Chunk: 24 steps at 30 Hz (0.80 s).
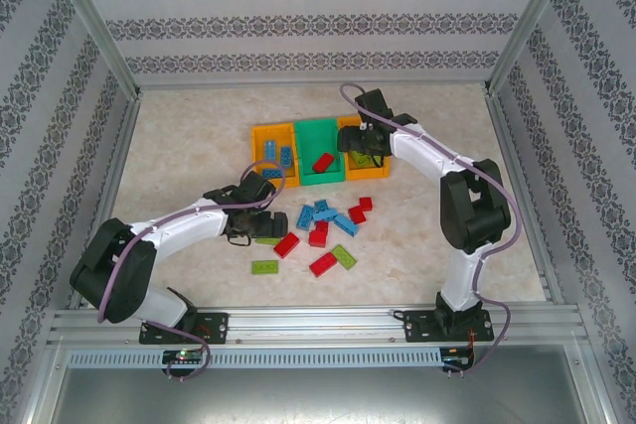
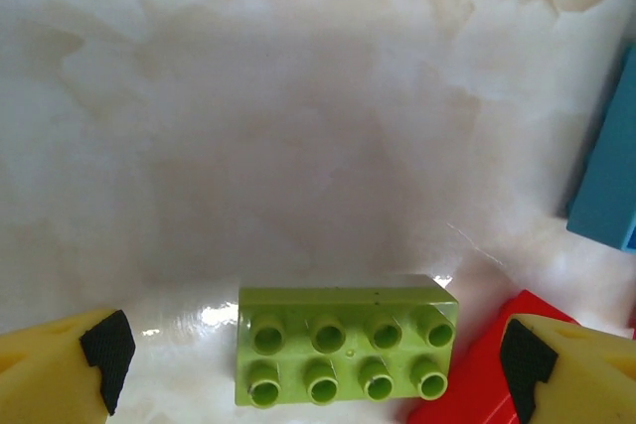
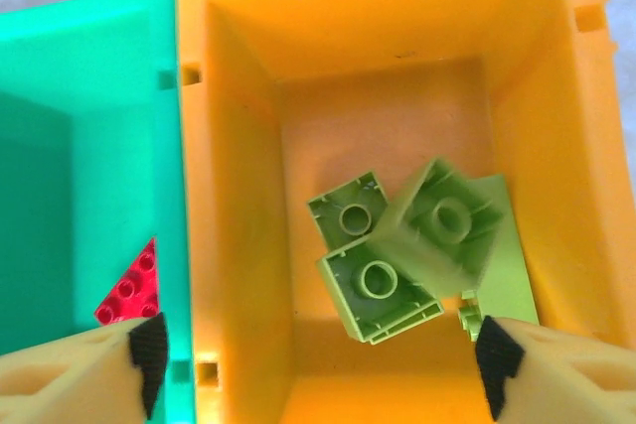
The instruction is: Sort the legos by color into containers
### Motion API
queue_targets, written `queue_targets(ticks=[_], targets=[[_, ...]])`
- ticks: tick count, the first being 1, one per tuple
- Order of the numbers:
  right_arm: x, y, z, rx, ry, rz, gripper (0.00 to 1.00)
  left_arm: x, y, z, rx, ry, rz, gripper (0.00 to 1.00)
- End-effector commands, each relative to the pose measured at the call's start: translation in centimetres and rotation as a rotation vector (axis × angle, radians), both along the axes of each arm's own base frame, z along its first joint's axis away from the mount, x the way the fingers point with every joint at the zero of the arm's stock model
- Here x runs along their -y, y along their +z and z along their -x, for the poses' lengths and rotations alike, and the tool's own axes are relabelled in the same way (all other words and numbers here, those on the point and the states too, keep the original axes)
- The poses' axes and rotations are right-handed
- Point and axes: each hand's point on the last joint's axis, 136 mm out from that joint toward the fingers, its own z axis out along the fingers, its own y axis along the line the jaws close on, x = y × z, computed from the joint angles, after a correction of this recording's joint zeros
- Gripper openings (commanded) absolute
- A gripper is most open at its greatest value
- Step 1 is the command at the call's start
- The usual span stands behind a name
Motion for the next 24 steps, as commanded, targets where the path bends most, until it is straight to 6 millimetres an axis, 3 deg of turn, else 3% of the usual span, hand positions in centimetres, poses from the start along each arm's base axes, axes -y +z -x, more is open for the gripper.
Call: queue_targets(ticks=[1,13,19,24], targets=[[-0.8,1.5,0.7,0.023,0.034,-0.028,0.97,0.0,0.1,1.3,-0.025,0.001,0.0,0.96],[-0.1,3.1,2.6,0.094,0.04,-0.033,0.98,2.5,2.2,3.0,0.066,-0.176,-0.01,0.91],[0.9,3.2,3.2,0.09,0.031,-0.054,0.98,3.3,1.5,4.3,0.082,-0.296,-0.076,0.84],[1.7,3.1,3.7,0.088,0.014,-0.065,0.98,4.2,0.8,4.3,0.08,-0.339,-0.079,0.81]])
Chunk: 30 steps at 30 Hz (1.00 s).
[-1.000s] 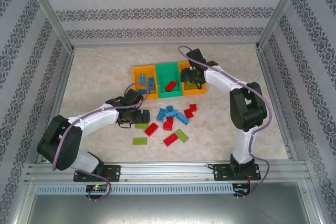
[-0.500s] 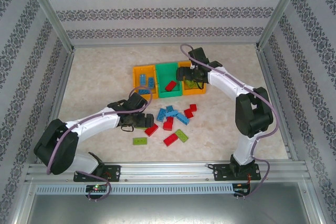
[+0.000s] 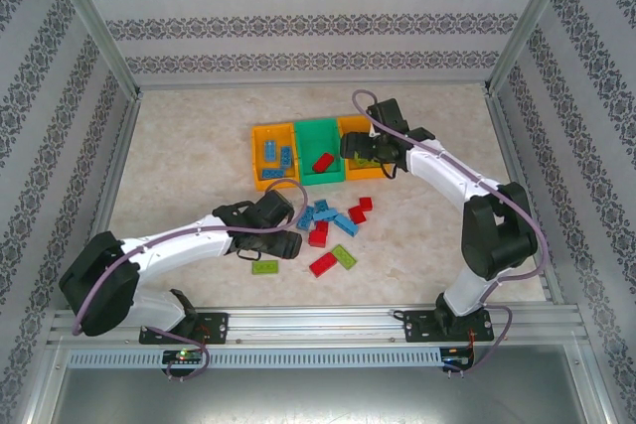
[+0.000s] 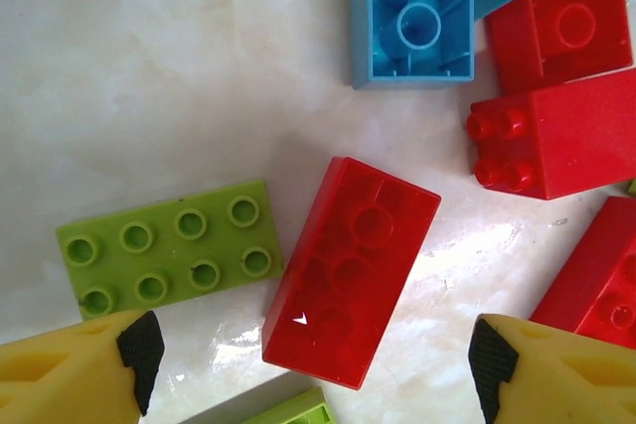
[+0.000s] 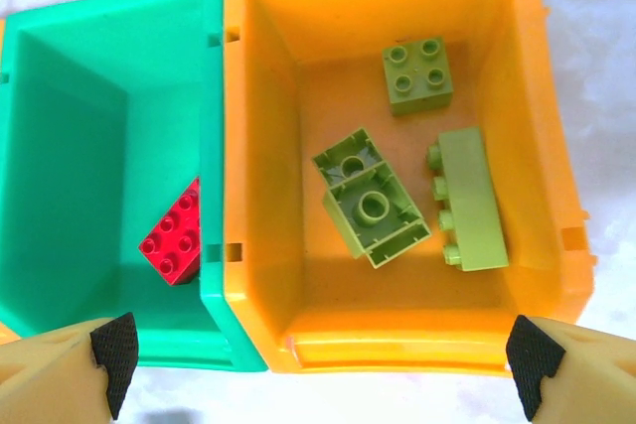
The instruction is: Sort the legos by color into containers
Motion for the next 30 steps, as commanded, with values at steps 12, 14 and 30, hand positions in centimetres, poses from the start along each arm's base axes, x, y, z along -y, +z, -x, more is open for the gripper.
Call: queue_targets(ticks=[12,14,30], targets=[[1.7,0.4,0.6,0.009,-0.032,-0.027,0.98,1.3,-2.3,0.5,-0.042,-0.104,-0.053,0.7],[1.8,0.3,0.7,0.007,-0.033,-0.028,0.98,1.6,-2.3,0.5,-0.043,-0.112,-0.049,0.7],[3.0,-0.2,1.1,-0.006,-0.058,-0.056,0.98,3.7,-3.1,0.0,-0.064,-0.143,-0.047,0.52]])
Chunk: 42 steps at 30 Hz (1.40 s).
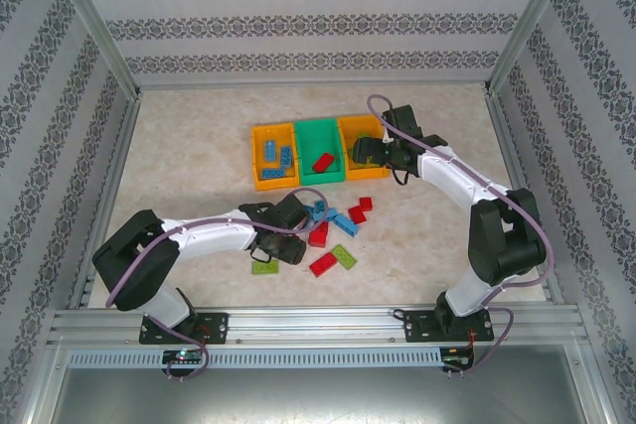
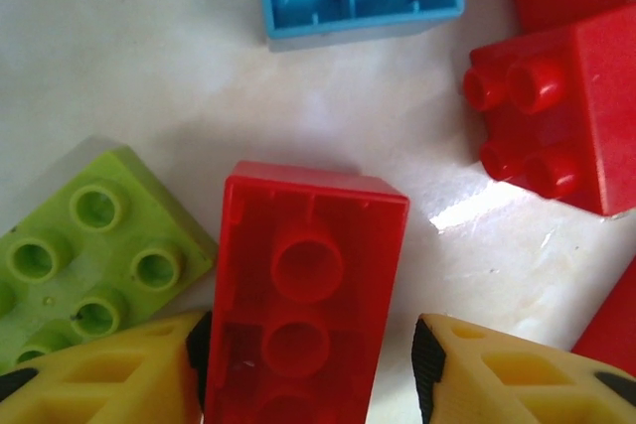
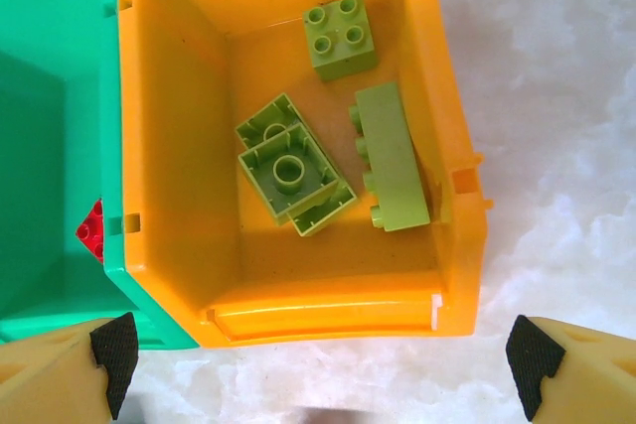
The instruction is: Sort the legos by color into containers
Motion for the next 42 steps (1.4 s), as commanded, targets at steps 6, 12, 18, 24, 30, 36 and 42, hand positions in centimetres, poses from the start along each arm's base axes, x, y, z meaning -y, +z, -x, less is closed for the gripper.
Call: queue_targets(ticks=[6,12,18,24,30,36,42], targets=[[0.1,0.8,0.5,0.02,-0.005,-0.04,0.98,1.5,0.5,-0.8,0.028,-0.023,0.004,0.32],[0.6,1.5,1.2,0.048,-0.001,-0.022,0.98,1.2,1.6,-1.4,0.057,0.011,-0.002,0.24],[1.2,1.0,3.3,0.043,-0.008,-0.012,0.98,0.7,5.6,-3.7,0.168,0.035,-0.038,0.24],[0.6,0.0,7.2,0.027,-0.021,0.053,0.98,0.6,10.4,-9.6,0.28,0.107,0.005,0.24],[-0.8,-1.4,11.3,0.049,0.025,0.103,0.97,2.4,13.7,-17.9,0.314,0.157,0.122,0.25],[-1.8,-3.1,15.7,0.056,0.102,0.15,0.95,4.9,13.3,-24.4,0.207,0.207,0.291,0.25],[-3.1,-4.7,19.2,0.054,0.12,0.124,0.93,4.4,11.6,-28.1,0.175,0.281,0.291,0.29]])
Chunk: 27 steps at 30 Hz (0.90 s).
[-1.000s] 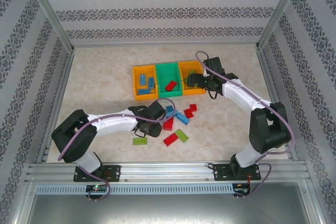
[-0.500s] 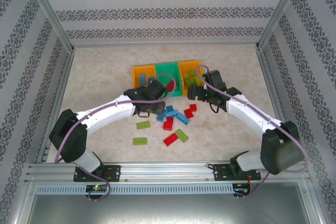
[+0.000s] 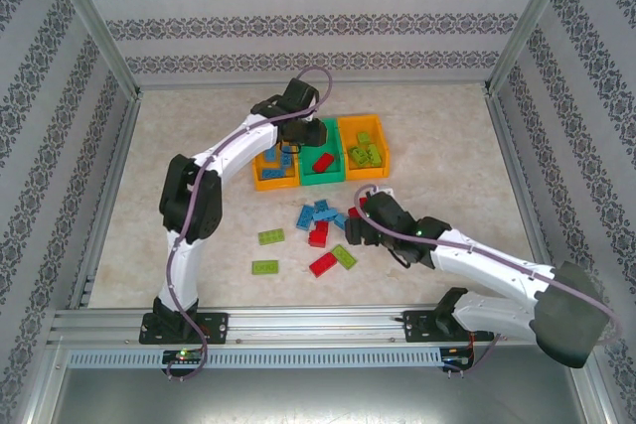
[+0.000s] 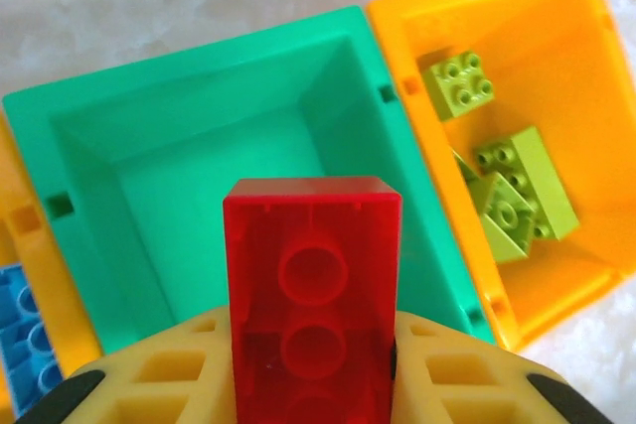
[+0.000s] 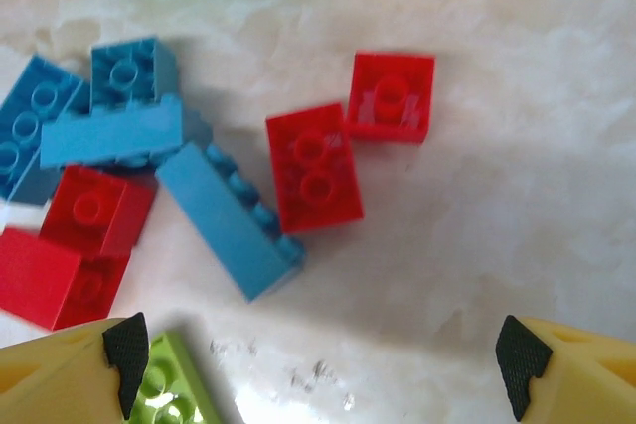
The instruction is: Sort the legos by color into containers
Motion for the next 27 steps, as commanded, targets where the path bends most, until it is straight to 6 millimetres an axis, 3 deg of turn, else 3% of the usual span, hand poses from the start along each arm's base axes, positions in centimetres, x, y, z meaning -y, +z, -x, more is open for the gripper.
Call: queue_targets(ticks=[1,5,9,16,23,27], targets=[[0.6,-1.0,1.0,0.009,-0.056,0.022,0.93,-0.1,0.3,-0.3,-0.048,0.018,0.027,0.3],[1.5,-2.3,1.3,-0.018,-0.105,0.062,0.95,-0.1,-0.1,-0.6,-0.049,0.026,0.023,0.46],[0.5,-2.1,0.6,0.004,-0.071,0.052,0.92,0.0,0.2,0.0,-0.049,0.009,0.026,0.61],[-2.2,-2.0,-1.0,-0.002,0.101,0.161,0.88,0.3,2.4,2.4,-0.021,-0.011,0.107,1.0],[-3.8,-3.9,-2.0,-0.085,0.135,0.153,0.76,-1.0,5.5,5.1,0.081,-0.005,0.178,1.0],[-4.6,-4.4,-2.4,-0.106,0.152,0.135,0.71,-1.9,6.1,6.7,0.118,-0.004,0.194,0.99]])
